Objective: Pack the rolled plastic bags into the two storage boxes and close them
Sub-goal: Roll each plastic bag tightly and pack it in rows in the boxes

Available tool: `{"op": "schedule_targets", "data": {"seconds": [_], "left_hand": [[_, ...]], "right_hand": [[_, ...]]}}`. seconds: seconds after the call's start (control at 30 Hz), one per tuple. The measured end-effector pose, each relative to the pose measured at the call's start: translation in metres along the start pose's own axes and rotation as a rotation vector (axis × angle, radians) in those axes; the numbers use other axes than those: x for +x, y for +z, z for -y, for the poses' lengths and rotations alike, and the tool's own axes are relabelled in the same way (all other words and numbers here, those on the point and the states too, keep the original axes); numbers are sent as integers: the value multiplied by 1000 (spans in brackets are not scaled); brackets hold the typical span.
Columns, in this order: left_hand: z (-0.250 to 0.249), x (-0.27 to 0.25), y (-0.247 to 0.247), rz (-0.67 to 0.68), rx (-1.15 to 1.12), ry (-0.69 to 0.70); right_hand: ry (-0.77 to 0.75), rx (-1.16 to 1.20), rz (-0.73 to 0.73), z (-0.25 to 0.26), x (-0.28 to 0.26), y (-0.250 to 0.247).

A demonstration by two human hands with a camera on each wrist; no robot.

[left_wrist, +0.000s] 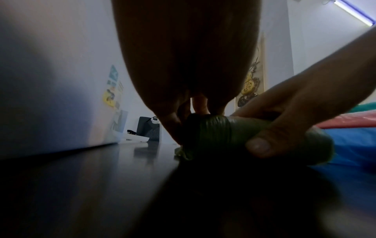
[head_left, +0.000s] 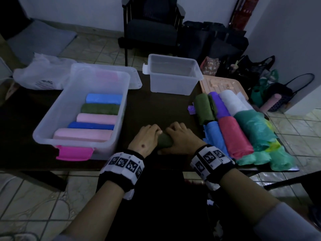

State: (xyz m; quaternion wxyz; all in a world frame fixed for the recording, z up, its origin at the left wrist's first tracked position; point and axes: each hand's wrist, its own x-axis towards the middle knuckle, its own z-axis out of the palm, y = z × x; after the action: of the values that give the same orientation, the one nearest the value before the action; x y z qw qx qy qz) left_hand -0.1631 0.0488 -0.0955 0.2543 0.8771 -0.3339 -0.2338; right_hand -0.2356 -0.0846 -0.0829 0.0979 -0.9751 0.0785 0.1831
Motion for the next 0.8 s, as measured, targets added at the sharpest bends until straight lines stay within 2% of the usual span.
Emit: {"op": "schedule_targets", "data": {"seconds": [0.13,0.3,0.4,0.5,0.63,0.73,0.8], "left_hand": [[-2,0,3,-5,-14,-21],[-4,-3,8,-37,-1,-17],[-3,-5,13,-60,-13,-7],[-2,-5,12,-24,-45,-11],[-15,-10,6,-10,-47,-6],[-41,-21,-21,-155,-102,81],[-53,-33,-53,-349,-149,111]], "right_hand": [[74,127,42,-4,3,-6],[120,64,68,1,3,-2],[97,70,15,2,-4,3],[105,134,-73,5,-12,14],[154,321,-53,7,-16,22],[181,529,-128,9,-15,15],[193,687,-195,16,-13,2]]}}
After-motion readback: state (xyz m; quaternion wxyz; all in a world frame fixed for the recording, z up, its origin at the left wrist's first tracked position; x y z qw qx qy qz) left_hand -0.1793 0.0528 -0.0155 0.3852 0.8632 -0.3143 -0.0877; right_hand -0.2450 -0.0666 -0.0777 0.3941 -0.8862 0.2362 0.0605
